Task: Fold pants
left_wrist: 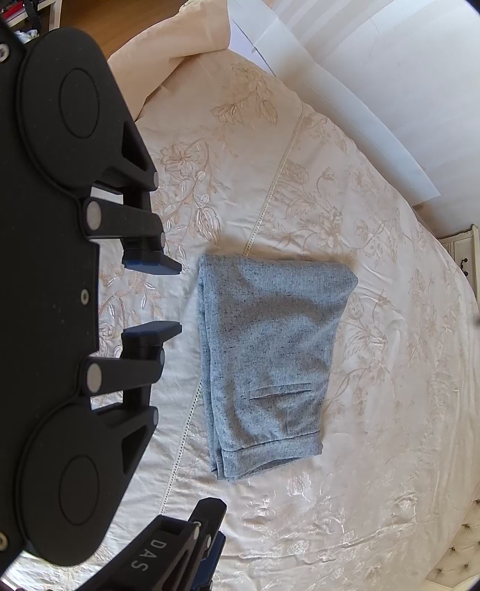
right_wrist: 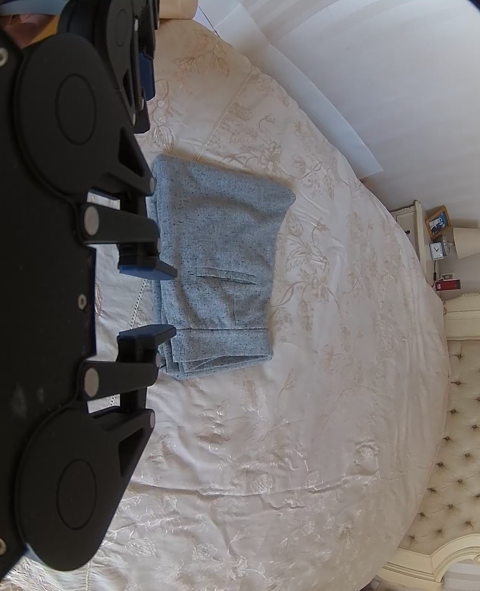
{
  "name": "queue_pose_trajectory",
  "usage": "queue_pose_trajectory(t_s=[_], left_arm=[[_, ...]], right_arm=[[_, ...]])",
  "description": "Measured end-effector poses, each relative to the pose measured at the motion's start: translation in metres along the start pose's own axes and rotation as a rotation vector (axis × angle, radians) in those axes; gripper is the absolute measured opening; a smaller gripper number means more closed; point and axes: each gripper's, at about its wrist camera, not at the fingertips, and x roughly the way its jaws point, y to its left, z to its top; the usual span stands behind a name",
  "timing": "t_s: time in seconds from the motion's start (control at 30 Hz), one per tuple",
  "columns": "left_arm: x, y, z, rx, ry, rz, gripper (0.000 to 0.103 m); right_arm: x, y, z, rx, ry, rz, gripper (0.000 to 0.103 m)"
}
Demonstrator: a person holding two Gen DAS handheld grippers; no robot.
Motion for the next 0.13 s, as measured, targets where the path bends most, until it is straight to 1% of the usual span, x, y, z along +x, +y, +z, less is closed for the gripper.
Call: queue_pose_trajectory(t_s=[0.13], left_arm=[[-0.0003,-0.0013,-0.0003,0.005,-0.004,0.002,0.038]], right_arm=[[0.0013,0.0006,0.0005,0.001,0.002,-0.001,0.029]])
